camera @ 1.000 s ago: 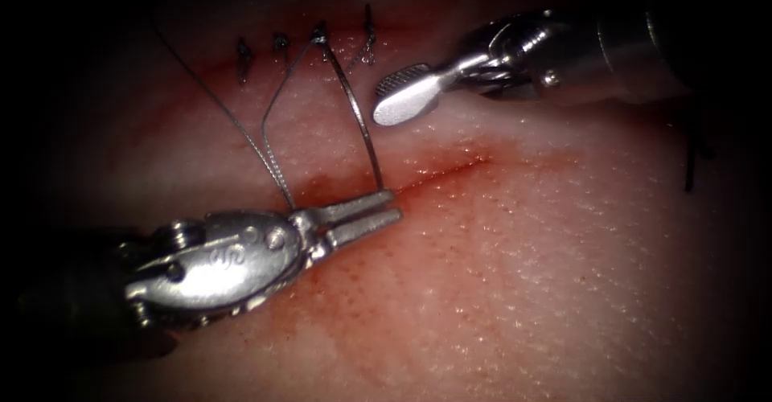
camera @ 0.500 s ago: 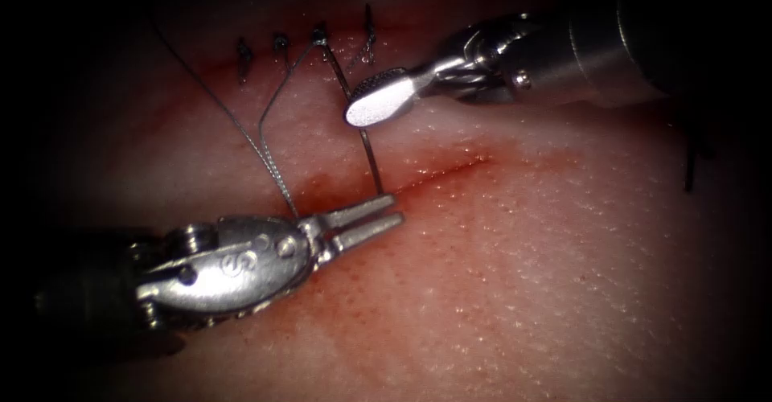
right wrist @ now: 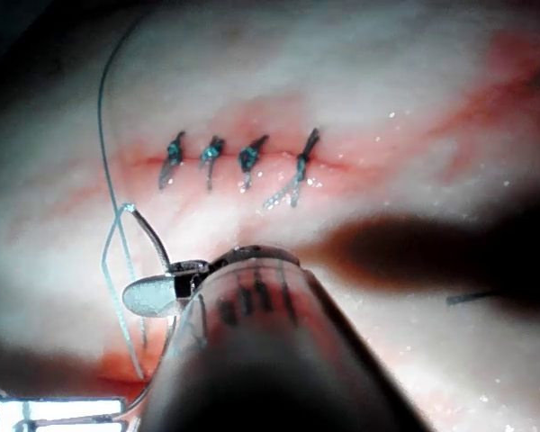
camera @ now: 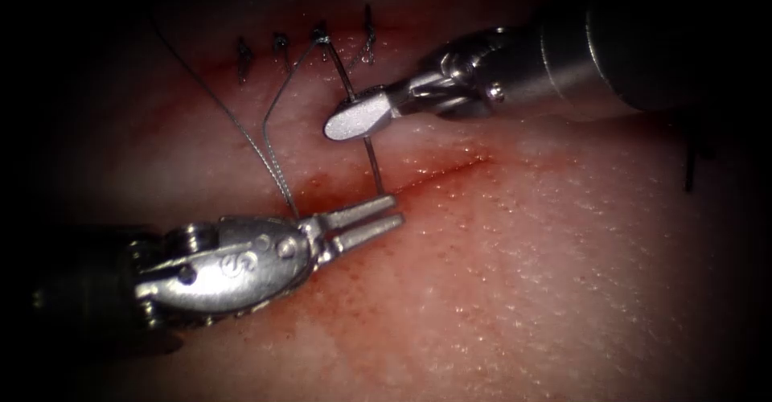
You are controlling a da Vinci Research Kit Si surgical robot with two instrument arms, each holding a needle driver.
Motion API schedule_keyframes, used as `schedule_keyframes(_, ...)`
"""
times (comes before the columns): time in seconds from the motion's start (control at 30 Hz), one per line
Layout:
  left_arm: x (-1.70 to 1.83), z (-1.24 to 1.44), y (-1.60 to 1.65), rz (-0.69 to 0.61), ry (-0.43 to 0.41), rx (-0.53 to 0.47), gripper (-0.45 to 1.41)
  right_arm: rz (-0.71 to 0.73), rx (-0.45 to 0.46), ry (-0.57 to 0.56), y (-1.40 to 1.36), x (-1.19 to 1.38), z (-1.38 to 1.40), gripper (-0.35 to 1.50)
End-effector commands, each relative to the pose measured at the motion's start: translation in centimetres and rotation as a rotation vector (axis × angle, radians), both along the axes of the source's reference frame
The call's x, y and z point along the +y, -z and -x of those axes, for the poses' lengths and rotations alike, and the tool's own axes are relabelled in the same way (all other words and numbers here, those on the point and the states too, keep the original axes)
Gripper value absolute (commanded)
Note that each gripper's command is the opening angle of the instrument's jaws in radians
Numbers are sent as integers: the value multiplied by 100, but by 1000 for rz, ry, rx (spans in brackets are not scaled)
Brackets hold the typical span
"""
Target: Wound Closure
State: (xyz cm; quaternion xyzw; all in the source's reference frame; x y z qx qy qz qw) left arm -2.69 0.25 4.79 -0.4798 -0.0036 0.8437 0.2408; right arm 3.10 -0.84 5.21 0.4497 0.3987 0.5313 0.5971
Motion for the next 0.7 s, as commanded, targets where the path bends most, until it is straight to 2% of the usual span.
schedule_keyframes(0.03, -5, 6, -5, -2, -2, -2, -45, 5, -14, -7, -6, 0, -8, -35)
schedule_keyframes(0.27, -5, 6, -5, 4, -15, -4, -45, 9, -86, 22, -8, -1, -7, -35)
schedule_keyframes(0.3, -5, 6, -5, 1, -22, -9, -35, 10, -86, 23, -8, -1, -6, -35)
schedule_keyframes(0.33, -3, 6, -4, -10, -46, -27, 83, 11, -88, 25, -10, 0, -4, -35)
schedule_keyframes(0.37, -1, 7, -4, -12, -48, -29, 109, 22, -82, 31, -11, 0, -2, -35)
schedule_keyframes(0.4, -1, 7, -4, -12, -48, -29, 109, 22, -82, 31, -11, 0, -2, -35)
schedule_keyframes(0.43, 0, 7, -4, -13, -49, -30, 126, 35, -75, 33, -12, 1, -1, -35)
schedule_keyframes(0.53, 5, 5, -1, -21, -44, -53, 140, 90, -57, 15, -21, 1, 3, -35)
schedule_keyframes(0.57, 4, 2, 1, -42, -42, -78, 138, 124, -45, 3, -24, 2, 3, -35)
schedule_keyframes(0.63, 1, -3, 2, -79, -49, -102, 125, 169, -26, -21, -25, 5, 4, -35)
schedule_keyframes(0.67, -3, -10, 1, -102, -93, -136, 101, 241, 2, -34, -25, 8, 4, -35)
schedule_keyframes(0.7, -3, -10, 1, -102, -93, -136, 101, 241, 2, -34, -25, 8, 4, -35)
